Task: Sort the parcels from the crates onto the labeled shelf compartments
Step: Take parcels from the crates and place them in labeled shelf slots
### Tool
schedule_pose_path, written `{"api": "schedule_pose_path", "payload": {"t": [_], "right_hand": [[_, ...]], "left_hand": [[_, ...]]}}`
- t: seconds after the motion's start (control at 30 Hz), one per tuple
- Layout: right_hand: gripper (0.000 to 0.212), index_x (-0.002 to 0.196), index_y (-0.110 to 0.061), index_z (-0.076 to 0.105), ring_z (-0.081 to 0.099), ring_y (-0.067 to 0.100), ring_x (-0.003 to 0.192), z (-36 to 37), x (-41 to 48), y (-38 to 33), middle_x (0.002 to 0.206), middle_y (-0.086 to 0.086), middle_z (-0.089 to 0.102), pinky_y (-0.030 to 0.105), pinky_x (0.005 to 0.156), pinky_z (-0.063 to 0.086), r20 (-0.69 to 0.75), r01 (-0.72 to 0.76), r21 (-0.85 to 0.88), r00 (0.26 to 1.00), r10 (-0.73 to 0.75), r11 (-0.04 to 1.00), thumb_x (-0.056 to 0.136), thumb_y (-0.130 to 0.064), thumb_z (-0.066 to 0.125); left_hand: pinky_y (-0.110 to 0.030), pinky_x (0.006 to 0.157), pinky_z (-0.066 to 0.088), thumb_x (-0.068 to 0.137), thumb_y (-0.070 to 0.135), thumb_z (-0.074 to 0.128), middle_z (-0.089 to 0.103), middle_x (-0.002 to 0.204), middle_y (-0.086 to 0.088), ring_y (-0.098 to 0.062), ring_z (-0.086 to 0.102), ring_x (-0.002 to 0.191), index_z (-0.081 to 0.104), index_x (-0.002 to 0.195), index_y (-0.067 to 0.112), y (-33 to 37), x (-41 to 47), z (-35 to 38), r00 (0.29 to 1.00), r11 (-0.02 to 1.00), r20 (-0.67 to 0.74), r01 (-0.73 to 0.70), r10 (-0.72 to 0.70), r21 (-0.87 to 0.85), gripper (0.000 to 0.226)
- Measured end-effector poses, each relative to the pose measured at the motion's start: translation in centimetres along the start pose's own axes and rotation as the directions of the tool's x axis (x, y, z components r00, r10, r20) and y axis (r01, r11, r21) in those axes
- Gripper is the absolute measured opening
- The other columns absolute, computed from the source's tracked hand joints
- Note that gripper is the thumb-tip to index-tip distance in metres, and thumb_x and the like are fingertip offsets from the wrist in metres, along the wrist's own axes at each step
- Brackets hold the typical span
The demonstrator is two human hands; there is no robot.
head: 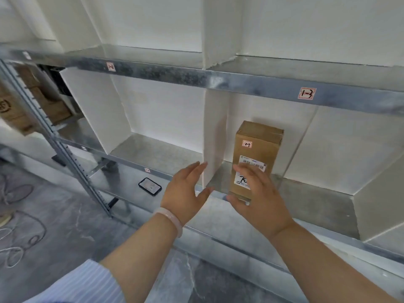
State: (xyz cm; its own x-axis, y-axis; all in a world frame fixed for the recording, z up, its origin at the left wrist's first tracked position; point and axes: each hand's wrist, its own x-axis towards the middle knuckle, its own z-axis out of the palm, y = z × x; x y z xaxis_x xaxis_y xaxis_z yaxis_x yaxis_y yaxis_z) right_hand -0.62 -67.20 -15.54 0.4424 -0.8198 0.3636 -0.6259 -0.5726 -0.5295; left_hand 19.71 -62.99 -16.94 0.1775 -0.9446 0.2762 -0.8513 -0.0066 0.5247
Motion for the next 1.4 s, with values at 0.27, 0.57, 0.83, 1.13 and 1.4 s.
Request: {"api": "schedule_pose_path", "payload": {"t": [0.27, 0.57, 0.83, 1.13, 1.4], "right_hand": [[0.082, 0.151, -0.038, 0.017, 0.017, 0.009, 0.146, 6.0, 0.8, -9.9, 0.160, -0.014, 0.013, 0.030, 0.116, 0.021, 0.323, 0.247, -0.058, 0.921, -0.216, 0.967, 0.084, -0.063, 0.058], [0.092, 0.154, -0.034, 0.016, 0.014, 0.012, 0.147, 17.3, -2.2, -29.1, 0.161, -0.008, 0.013, 0.030, 0.120, 0.016, 0.465, 0.458, 0.124, 0.757, -0.459, 0.880, 0.080, -0.064, 0.062], [0.088, 0.154, -0.037, 0.007, 0.003, 0.007, 0.148, 26.5, -9.4, -48.2, 0.161, -0.014, 0.002, 0.026, 0.119, 0.006, 0.500, 0.621, 0.308, 0.539, -0.678, 0.721, 0.086, -0.062, 0.056], [0.080, 0.153, -0.039, 0.010, 0.008, 0.007, 0.147, 33.6, -13.9, -61.6, 0.161, -0.014, 0.008, 0.020, 0.114, 0.008, 0.508, 0.690, 0.476, 0.291, -0.811, 0.545, 0.089, -0.056, 0.057], [0.074, 0.153, -0.037, 0.016, 0.014, 0.005, 0.145, 39.7, -12.9, -71.8, 0.159, -0.015, 0.016, 0.027, 0.116, 0.023, 0.433, 0.634, 0.638, 0.173, -0.885, 0.437, 0.091, -0.052, 0.056]], "left_hand": [[-0.044, 0.105, 0.046, 0.086, 0.052, 0.056, 0.055, 0.144, -0.006, -0.028, 0.054, 0.128, 0.052, 0.142, 0.022, -6.4, -7.5, -7.8, 0.989, 0.980, -0.145, 0.041, -0.013, 0.192, 0.064], [-0.051, 0.099, 0.051, 0.082, 0.056, 0.049, 0.057, 0.141, -0.005, -0.028, 0.056, 0.126, 0.052, 0.141, 0.025, -18.0, -23.6, -22.4, 0.941, 0.854, -0.256, 0.313, -0.220, 0.415, 0.067], [-0.046, 0.100, 0.051, 0.084, 0.056, 0.051, 0.057, 0.140, -0.003, -0.027, 0.056, 0.127, 0.051, 0.142, 0.025, -25.8, -40.9, -34.8, 0.788, 0.664, -0.433, 0.608, -0.438, 0.435, 0.065], [-0.045, 0.105, 0.047, 0.082, 0.059, 0.043, 0.056, 0.142, 0.002, -0.022, 0.051, 0.133, 0.052, 0.142, 0.027, -31.0, -51.8, -39.5, 0.557, 0.510, -0.582, 0.818, -0.592, 0.264, 0.068], [-0.035, 0.115, 0.036, 0.091, 0.047, 0.063, 0.045, 0.150, 0.006, -0.016, 0.040, 0.139, 0.044, 0.147, 0.030, -37.0, -55.1, -46.3, 0.347, 0.356, -0.668, 0.925, -0.659, 0.130, 0.062]]}}
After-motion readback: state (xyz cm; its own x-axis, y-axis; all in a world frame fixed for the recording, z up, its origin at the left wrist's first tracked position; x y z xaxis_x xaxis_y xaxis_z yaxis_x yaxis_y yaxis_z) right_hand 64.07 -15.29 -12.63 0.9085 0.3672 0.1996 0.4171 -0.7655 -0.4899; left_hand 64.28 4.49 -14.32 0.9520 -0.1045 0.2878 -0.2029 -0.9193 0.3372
